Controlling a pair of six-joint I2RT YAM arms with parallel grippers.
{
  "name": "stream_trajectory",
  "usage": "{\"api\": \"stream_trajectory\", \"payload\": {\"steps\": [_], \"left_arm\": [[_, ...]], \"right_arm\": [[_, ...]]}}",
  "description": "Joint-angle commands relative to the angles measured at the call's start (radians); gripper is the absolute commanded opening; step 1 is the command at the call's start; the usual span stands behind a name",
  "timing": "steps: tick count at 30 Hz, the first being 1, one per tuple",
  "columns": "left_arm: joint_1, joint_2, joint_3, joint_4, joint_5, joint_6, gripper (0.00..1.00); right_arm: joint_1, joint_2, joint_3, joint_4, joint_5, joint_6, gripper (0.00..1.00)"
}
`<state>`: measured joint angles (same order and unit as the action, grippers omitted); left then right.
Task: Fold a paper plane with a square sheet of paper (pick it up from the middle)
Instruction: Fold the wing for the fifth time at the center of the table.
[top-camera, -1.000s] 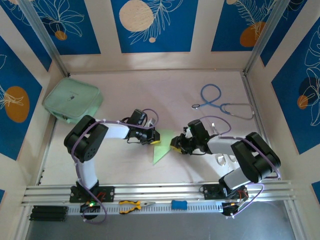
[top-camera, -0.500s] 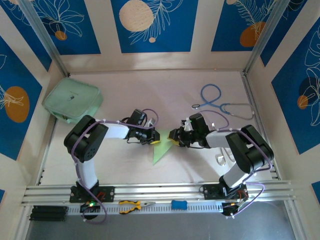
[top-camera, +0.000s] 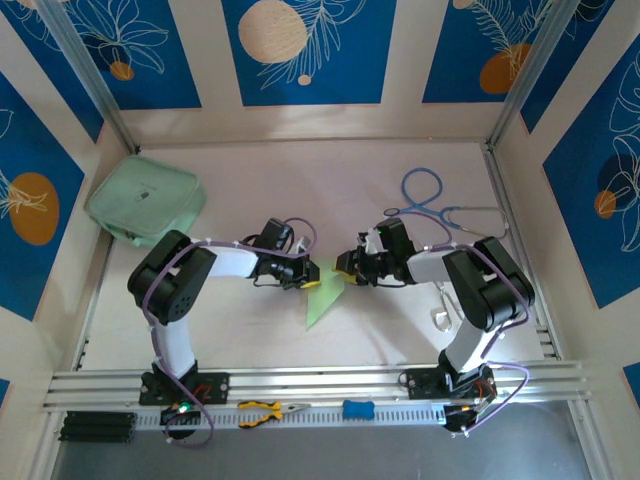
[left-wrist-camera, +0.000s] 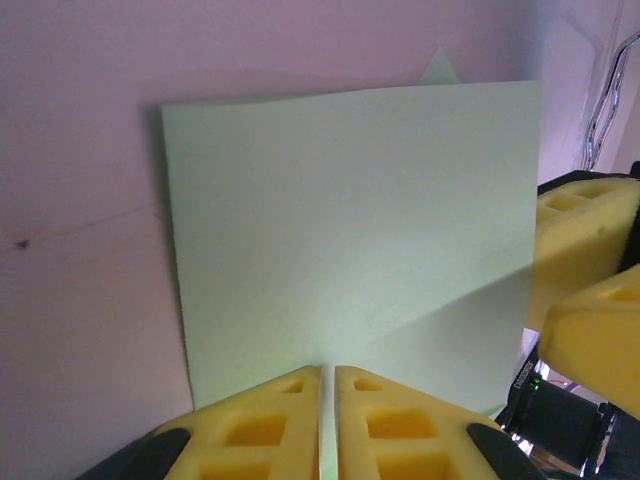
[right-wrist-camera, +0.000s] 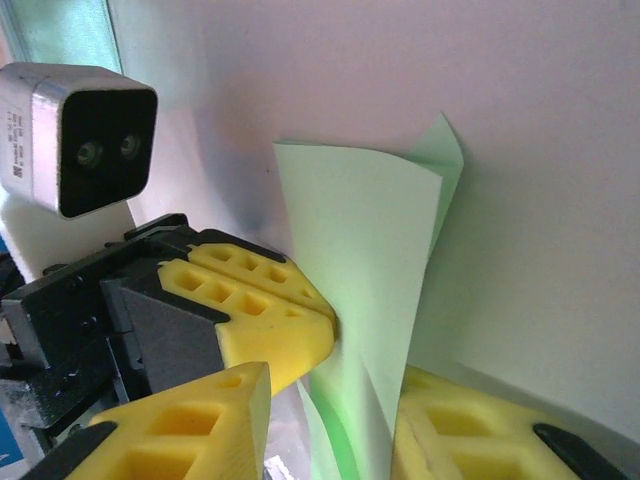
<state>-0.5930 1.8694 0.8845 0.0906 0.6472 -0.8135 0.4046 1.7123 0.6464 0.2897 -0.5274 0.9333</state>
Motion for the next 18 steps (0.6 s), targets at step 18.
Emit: {"api": "stream_trajectory", "payload": {"steps": [18], "left_arm": [[-0.036,-0.263,-0.023,-0.190,-0.240,0.207,0.41]], "right_arm": [[0.008,-0.105,-0.041,-0.133,0.171,0.186,0.01]]}}
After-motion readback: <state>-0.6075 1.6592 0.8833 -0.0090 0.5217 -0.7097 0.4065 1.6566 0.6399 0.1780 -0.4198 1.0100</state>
